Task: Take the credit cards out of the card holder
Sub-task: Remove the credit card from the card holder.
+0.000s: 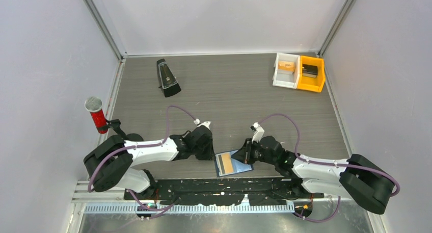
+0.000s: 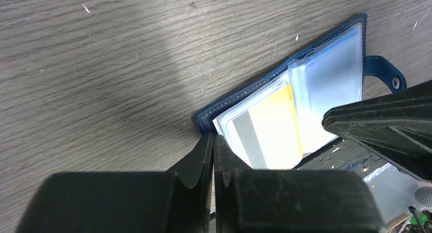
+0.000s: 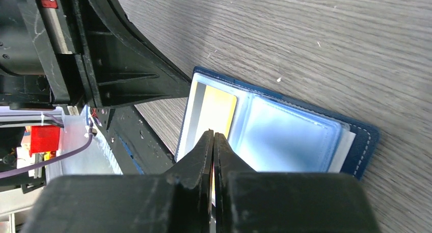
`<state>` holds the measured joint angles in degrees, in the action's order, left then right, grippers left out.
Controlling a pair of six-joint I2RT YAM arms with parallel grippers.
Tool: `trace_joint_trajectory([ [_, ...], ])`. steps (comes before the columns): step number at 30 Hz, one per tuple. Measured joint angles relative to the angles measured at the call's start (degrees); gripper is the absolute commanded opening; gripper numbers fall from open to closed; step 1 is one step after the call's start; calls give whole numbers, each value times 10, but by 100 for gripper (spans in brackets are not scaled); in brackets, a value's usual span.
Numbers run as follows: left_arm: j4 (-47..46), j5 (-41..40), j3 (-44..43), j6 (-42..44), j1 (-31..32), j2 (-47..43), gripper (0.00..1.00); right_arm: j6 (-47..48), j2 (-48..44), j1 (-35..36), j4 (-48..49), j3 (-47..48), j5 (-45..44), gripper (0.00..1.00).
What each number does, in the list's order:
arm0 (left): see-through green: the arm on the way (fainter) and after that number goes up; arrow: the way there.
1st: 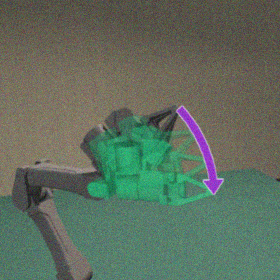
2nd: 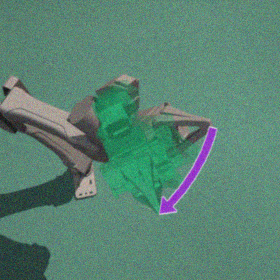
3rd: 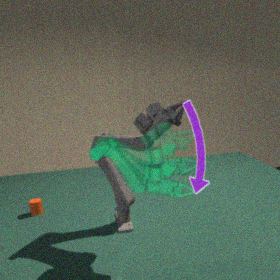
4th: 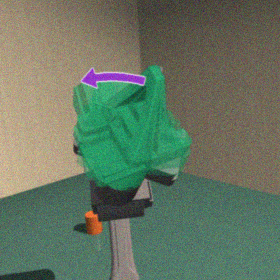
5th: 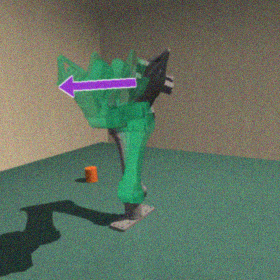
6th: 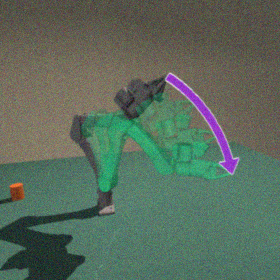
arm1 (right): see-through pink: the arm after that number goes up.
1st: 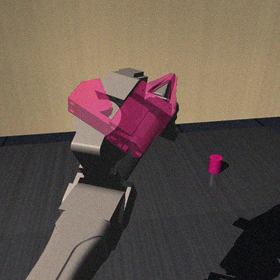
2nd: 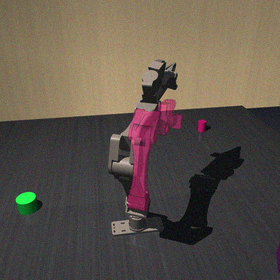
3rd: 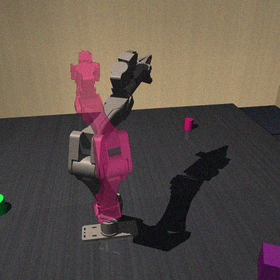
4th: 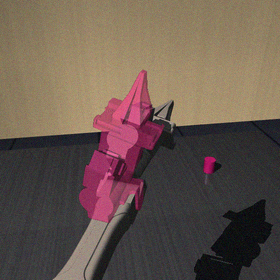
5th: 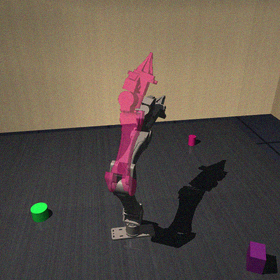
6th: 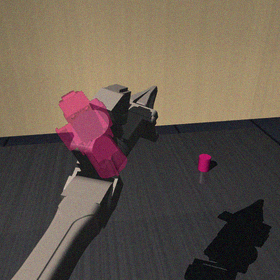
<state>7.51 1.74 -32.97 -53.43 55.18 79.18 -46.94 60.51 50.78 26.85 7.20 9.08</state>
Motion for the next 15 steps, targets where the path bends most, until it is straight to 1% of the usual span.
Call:
trace_joint_trajectory([
  [2, 0, 0, 0, 0, 0, 0, 4, -1, -1, -6, 6, -7, 8, 6],
  [3, 0, 0, 0, 0, 0, 0, 4, -2, -1, -8, 7, -10, 12, 8],
  [4, 1, 0, -1, 1, 0, 1, 4, -3, 0, -9, 7, -12, 15, 16],
  [6, 3, 0, -2, 1, 0, 1, 5, -5, 0, -10, 7, -12, 19, 24],
  [7, 3, 0, -3, 1, 0, 1, 6, -4, 1, -10, 7, -12, 21, 25],
  [10, 7, 0, -3, 1, 0, 1, 10, -3, 7, -11, 5, -12, 30, 28],
  [15, 21, 7, -8, -1, 0, 0, 18, -3, 36, -11, 3, -4, 41, 28],
])
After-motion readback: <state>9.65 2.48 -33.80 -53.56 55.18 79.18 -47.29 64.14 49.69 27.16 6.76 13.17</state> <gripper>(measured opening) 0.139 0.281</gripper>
